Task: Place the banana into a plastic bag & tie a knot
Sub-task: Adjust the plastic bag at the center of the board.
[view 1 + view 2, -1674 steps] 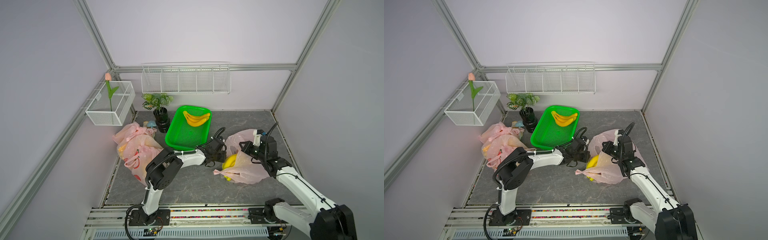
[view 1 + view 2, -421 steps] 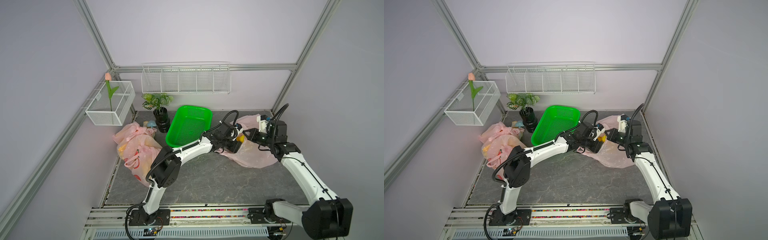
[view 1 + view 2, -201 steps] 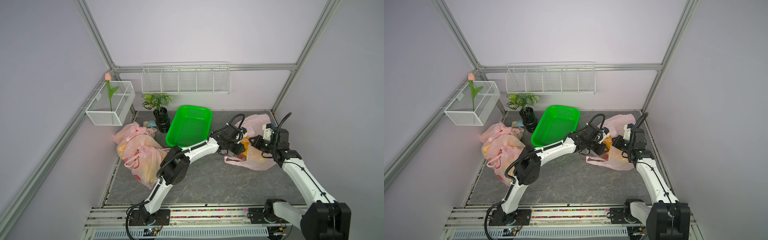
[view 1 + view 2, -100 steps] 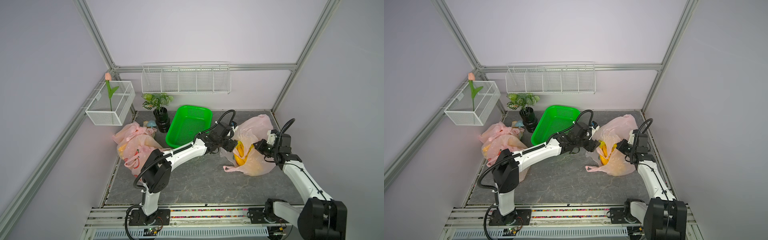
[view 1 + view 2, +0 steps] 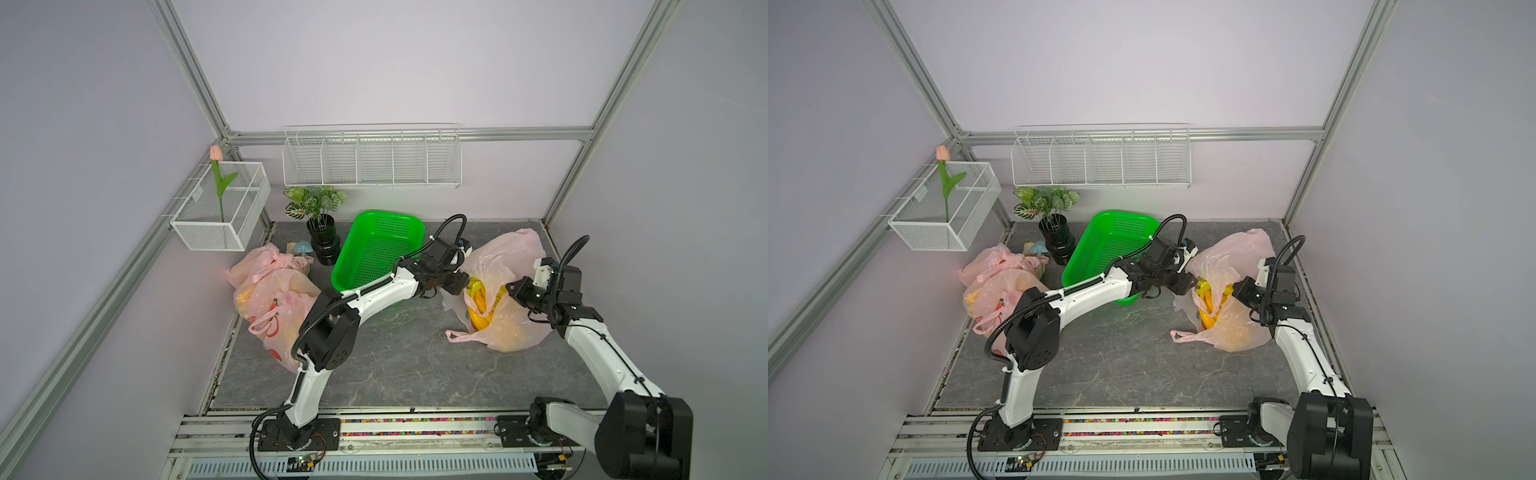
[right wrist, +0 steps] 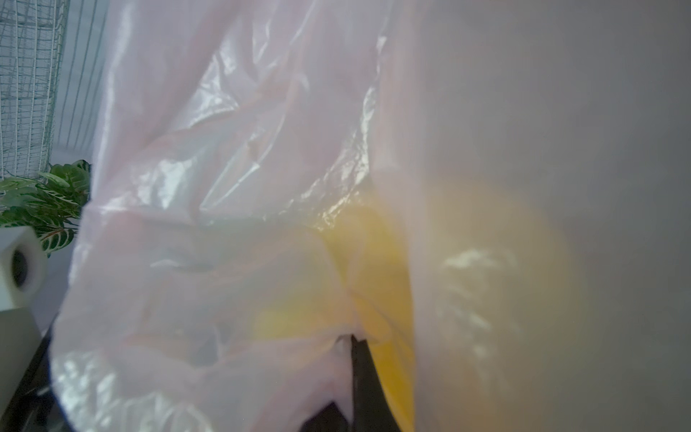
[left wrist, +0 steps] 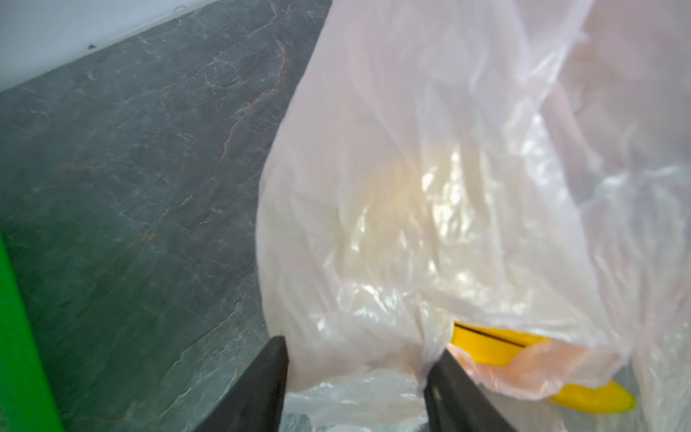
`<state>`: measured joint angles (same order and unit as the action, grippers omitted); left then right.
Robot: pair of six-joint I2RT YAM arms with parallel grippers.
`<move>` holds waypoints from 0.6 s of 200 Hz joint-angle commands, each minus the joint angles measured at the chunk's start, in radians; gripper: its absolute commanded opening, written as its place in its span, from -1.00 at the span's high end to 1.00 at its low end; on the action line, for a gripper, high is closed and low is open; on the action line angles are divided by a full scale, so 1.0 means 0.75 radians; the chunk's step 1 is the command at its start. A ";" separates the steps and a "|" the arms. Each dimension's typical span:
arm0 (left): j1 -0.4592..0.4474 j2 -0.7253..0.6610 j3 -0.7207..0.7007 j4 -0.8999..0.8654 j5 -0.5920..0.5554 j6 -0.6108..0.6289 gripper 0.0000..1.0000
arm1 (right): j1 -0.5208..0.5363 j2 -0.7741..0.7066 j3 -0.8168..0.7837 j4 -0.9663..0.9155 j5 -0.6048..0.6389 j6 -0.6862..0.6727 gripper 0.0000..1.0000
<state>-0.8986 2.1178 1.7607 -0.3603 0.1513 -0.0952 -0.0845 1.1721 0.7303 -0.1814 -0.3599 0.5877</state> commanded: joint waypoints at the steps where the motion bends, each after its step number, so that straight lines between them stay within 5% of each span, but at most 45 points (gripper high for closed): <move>1: -0.006 0.039 0.043 -0.059 0.036 -0.023 0.41 | -0.008 0.031 0.049 0.043 -0.010 0.009 0.87; 38: -0.011 -0.213 -0.309 0.197 -0.003 -0.103 1.00 | 0.012 0.157 0.187 0.062 0.051 0.013 0.87; 93: -0.011 -0.484 -0.675 0.552 0.159 -0.368 1.00 | 0.155 0.443 0.588 -0.048 0.073 -0.092 0.86; 107: -0.011 -0.506 -0.729 0.654 0.167 -0.448 1.00 | 0.167 0.417 0.597 -0.089 0.088 -0.122 0.61; 120: -0.011 -0.517 -0.752 0.709 0.160 -0.507 1.00 | 0.168 0.340 0.547 -0.112 0.110 -0.140 0.16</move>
<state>-0.9054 1.7401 1.2446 0.0231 0.2420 -0.3363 0.0357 1.4979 1.1599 -0.1940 -0.3080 0.5430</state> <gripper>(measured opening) 0.040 0.241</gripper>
